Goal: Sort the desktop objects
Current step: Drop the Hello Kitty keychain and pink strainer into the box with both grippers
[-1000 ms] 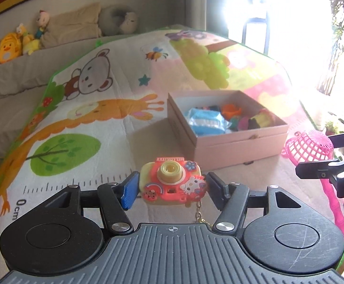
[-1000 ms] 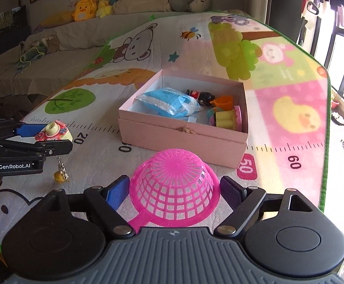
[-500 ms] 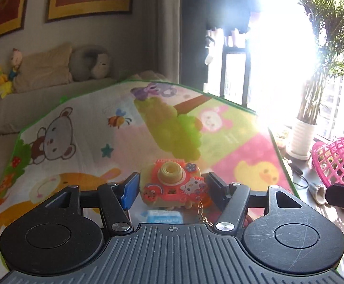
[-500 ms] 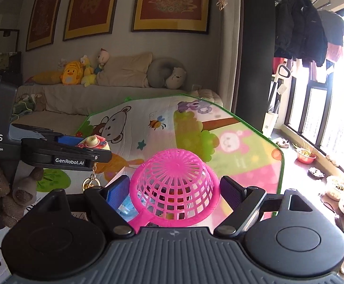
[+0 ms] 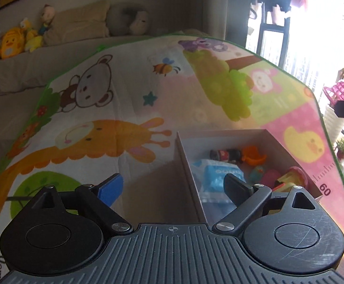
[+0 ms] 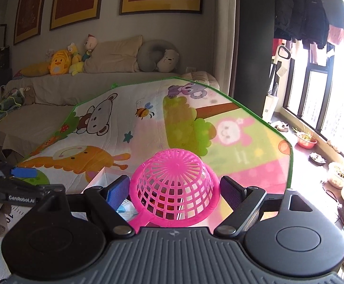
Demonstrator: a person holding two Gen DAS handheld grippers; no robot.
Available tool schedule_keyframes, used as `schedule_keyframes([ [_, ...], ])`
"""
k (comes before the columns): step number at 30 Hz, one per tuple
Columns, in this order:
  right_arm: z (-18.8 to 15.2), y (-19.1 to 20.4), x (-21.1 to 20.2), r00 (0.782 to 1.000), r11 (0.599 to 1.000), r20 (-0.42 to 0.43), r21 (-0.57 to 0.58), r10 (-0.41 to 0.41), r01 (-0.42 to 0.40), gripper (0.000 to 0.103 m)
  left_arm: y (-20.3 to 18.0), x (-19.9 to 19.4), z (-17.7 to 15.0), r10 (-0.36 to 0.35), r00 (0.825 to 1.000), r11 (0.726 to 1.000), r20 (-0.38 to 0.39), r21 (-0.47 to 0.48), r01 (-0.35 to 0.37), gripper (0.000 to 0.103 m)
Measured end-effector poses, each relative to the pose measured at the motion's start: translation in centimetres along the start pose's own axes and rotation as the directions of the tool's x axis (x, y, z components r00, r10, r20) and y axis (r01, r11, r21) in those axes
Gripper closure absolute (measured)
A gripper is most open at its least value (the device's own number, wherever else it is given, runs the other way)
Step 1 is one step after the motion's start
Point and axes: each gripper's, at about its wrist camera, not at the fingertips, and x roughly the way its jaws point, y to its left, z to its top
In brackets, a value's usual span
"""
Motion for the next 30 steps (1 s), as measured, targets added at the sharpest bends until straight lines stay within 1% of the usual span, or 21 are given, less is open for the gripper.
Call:
schedule_keyframes([
  [3,1.0,1.6,4.9,0.999,1.000,-0.044,-0.001,0.021,-0.021,0.019,0.0,0.3,-2.3,0.026,0.998,1.000,-0.054,0.017,-0.026,0.006],
  [4,1.1,2.3,6.5,0.998,1.000,-0.055,-0.012,0.015,-0.015,0.019,0.1,0.3,-2.9,0.030,0.998,0.999,-0.057,0.011,-0.030,0.005],
  [5,1.1,3.0,7.9,0.998,1.000,-0.062,-0.028,0.000,-0.002,0.019,0.3,0.0,-3.2,0.034,0.999,0.999,-0.042,-0.002,-0.034,0.002],
  [7,0.5,4.5,10.8,0.997,0.998,-0.074,-0.064,-0.029,0.025,0.019,0.4,-0.2,-3.4,0.029,0.998,1.000,-0.051,0.002,-0.029,0.002],
  [9,-0.5,5.5,13.1,0.993,0.996,-0.115,-0.088,-0.033,0.023,0.019,0.3,-0.4,-3.3,0.033,0.998,0.999,-0.053,0.004,-0.033,0.002],
  [10,-1.1,5.8,14.1,0.988,0.997,-0.150,-0.075,-0.027,0.016,0.018,0.2,-0.6,-3.4,0.031,0.998,0.999,-0.051,0.010,-0.030,0.002],
  [12,-2.1,5.6,15.2,0.977,1.000,-0.211,-0.012,0.000,-0.003,0.018,0.2,-0.9,-3.5,0.016,0.999,1.000,-0.051,0.018,-0.015,0.002],
  [14,-2.8,5.1,14.9,0.971,0.998,-0.237,0.052,0.041,-0.029,0.017,0.4,-1.2,-3.7,0.006,0.999,1.000,-0.047,0.016,-0.006,0.002],
  [16,-3.2,4.4,13.5,0.970,0.995,-0.238,0.096,0.049,-0.027,0.016,0.6,-1.7,-4.1,0.013,0.999,1.000,-0.039,0.018,-0.013,0.001],
  [17,-3.3,4.1,12.4,0.973,0.993,-0.226,0.115,0.054,-0.028,0.016,0.7,-2.1,-4.4,0.016,0.999,1.000,-0.033,0.021,-0.015,0.001],
  [20,-3.7,3.3,8.0,0.981,0.985,-0.181,0.166,0.066,-0.035,0.009,1.0,-3.0,-6.0,0.030,0.999,0.999,-0.017,0.039,-0.029,0.000],
  [21,-4.1,3.5,6.3,0.983,0.985,-0.168,0.168,0.067,-0.038,0.006,1.0,-3.2,-6.7,0.039,0.999,0.998,-0.009,0.047,-0.039,0.000],
  [23,-5.3,4.5,3.3,0.986,0.986,-0.150,0.158,0.075,-0.051,0.003,0.9,-3.4,-8.3,0.058,0.998,0.996,0.011,0.064,-0.059,0.000],
  [24,-6.2,5.1,1.9,0.985,0.986,-0.149,0.151,0.087,-0.064,0.000,0.8,-3.2,-9.0,0.076,0.997,0.994,0.005,0.079,-0.076,0.000],
  [26,-8.2,6.7,-0.1,0.983,0.988,-0.160,0.138,0.091,-0.069,0.000,0.9,-2.7,-10.1,0.099,0.995,0.990,-0.033,0.101,-0.095,0.000],
  [27,-9.3,7.5,-0.6,0.980,0.989,-0.178,0.138,0.086,-0.062,0.000,1.0,-2.2,-10.5,0.106,0.992,0.990,-0.061,0.099,-0.100,0.000],
  [29,-11.7,8.9,-0.5,0.971,0.989,-0.231,0.148,0.063,-0.029,0.000,1.3,-1.5,-10.8,0.124,0.987,0.990,-0.101,0.077,-0.116,0.000],
  [30,-12.8,9.5,0.0,0.964,0.988,-0.262,0.153,0.048,-0.007,0.000,1.6,-1.5,-10.7,0.121,0.988,0.992,-0.095,0.055,-0.116,0.000],
])
